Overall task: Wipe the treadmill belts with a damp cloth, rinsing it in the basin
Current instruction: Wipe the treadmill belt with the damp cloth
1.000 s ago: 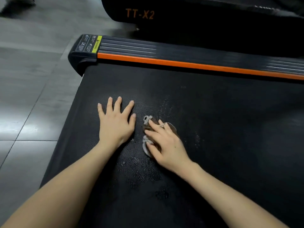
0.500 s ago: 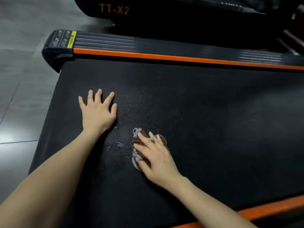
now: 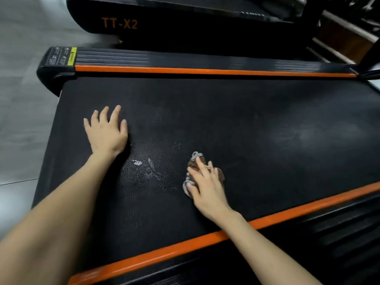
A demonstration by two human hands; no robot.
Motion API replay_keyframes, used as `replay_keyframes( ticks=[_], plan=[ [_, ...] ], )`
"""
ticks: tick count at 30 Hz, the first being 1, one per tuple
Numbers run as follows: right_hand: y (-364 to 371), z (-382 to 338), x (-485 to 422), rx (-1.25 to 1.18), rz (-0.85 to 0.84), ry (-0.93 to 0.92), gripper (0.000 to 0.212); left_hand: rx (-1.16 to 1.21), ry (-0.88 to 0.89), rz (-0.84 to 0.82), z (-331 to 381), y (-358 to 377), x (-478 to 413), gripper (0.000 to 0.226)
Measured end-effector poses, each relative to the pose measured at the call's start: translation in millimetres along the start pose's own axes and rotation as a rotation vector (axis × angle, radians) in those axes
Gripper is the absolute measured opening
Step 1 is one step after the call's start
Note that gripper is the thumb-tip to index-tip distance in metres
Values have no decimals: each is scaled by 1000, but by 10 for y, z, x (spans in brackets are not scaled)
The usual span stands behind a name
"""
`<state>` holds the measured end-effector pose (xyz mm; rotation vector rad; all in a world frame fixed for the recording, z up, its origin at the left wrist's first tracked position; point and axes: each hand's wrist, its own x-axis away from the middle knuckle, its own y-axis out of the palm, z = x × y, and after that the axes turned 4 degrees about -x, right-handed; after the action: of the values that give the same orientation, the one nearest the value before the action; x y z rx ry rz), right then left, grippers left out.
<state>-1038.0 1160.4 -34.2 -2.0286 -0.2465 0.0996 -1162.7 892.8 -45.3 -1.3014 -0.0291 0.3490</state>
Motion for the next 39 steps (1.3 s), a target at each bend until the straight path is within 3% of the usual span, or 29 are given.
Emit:
replay_keyframes(
  ticks=[5,10,12,18,21,23,26,28,30,32,36,39],
  plan=[
    [-142,173,187,43,-92,-142,55,-20,-2,-61,-197,-166,771,48],
    [-303,453,363,91,26,219,47,-148,-25,-146,-490,-292,1399,60],
    [-213,296,331,54,43,257,46,-196,-29,-180,-506,-294,1480,58],
    [308,-619,322,-1,-156,-247,47,-198,-25,-170,-493,-289,1497,51],
    [291,-540,227,50,-170,-450,48,-174,-18,-151,-529,-297,1497,57],
    [240,-354,31,47,-115,-419,51,-188,-21,-157,-532,-287,1503,58],
    [206,-273,-350,-52,18,-88,44,-186,-24,-156,-502,-287,1519,59],
    [296,-378,-417,-51,98,22,43,-186,-28,-153,-498,-300,1513,61],
    [340,-527,-224,-73,96,-28,49,-173,-35,-157,-495,-312,1517,61],
    [372,-653,93,-97,0,-211,60,-158,-35,-154,-493,-325,1517,61],
    [392,-628,141,-43,-89,-427,53,-154,-36,-166,-507,-323,1524,61],
    [432,-633,-354,-60,-1,-316,55,-147,-42,-176,-508,-339,1512,64]
  ],
)
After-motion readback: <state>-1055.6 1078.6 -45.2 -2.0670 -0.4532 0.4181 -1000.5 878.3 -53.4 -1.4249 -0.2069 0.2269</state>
